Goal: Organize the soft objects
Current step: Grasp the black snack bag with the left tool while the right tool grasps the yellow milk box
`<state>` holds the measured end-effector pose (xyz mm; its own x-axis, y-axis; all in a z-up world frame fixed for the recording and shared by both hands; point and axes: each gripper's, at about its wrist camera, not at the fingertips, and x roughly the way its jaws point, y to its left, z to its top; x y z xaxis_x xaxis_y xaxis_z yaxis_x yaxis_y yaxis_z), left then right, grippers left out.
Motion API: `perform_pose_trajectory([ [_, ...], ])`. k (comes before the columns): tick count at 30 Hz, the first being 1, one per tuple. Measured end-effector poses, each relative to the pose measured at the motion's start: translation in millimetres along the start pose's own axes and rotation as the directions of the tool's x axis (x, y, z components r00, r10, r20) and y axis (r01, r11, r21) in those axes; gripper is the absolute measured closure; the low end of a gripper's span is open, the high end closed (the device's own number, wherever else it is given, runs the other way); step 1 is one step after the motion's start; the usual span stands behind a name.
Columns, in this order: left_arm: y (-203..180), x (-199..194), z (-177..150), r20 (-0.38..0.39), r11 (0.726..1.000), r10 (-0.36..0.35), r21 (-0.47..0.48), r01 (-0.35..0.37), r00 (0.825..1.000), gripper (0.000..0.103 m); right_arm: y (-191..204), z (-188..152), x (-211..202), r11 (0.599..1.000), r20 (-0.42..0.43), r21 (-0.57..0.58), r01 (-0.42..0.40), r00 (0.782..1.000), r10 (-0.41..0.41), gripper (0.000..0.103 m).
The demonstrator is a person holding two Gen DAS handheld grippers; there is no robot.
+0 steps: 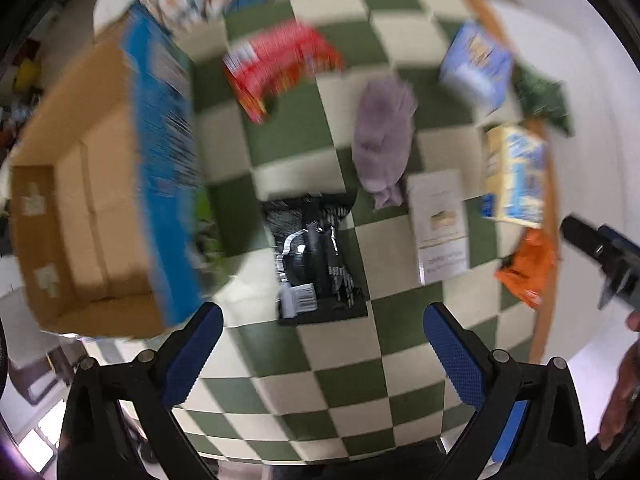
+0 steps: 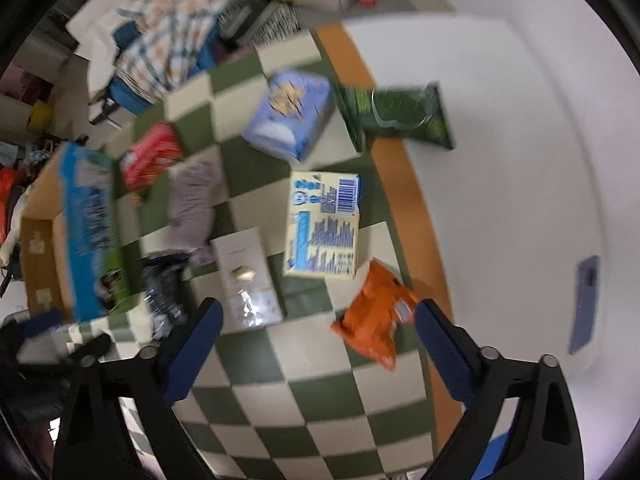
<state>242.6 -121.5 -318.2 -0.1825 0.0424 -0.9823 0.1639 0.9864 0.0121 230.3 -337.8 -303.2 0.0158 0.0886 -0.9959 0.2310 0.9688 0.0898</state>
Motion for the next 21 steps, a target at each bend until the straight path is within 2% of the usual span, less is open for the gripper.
perform_pose_trajectory([
  [4,-2,51,15,-0.072,0.998,0.018,-0.062,-0.022,0.997,0.007,-8,24,55,1.000,-0.081,0.007,-0.010,0.997,0.010,0.013],
  [7,-1,72,21,-0.097,0.995,0.036,-0.094,-0.045,0.995,0.007,-8,28,73,1.000,-0.109,0.006,-0.026,0.994,0.026,0.013],
  [11,-1,92,28,-0.112,0.993,0.077,-0.085,-0.087,0.991,0.007,-1,33,93,0.999,-0.145,0.000,-0.032,0.989,0.031,0.014],
  [13,3,101,30,-0.104,0.993,0.057,-0.094,-0.067,0.993,0.010,1,36,104,0.999,-0.157,0.009,-0.035,0.987,0.036,0.016],
  [16,6,100,30,-0.083,0.994,0.002,-0.106,-0.011,0.997,0.024,3,39,118,0.999,-0.182,0.028,-0.042,0.982,0.046,0.025],
  [18,4,97,30,-0.066,0.995,-0.009,-0.103,0.002,0.998,0.046,3,40,126,0.998,-0.194,0.038,-0.040,0.980,0.047,0.033],
  [19,4,94,29,-0.059,0.995,-0.010,-0.102,0.004,0.998,0.050,4,40,131,0.999,-0.200,0.040,-0.029,0.979,0.037,0.034],
  [21,3,90,29,-0.059,0.995,0.003,-0.096,-0.008,0.998,0.052,5,38,136,0.999,-0.198,0.047,-0.022,0.980,0.031,0.035],
])
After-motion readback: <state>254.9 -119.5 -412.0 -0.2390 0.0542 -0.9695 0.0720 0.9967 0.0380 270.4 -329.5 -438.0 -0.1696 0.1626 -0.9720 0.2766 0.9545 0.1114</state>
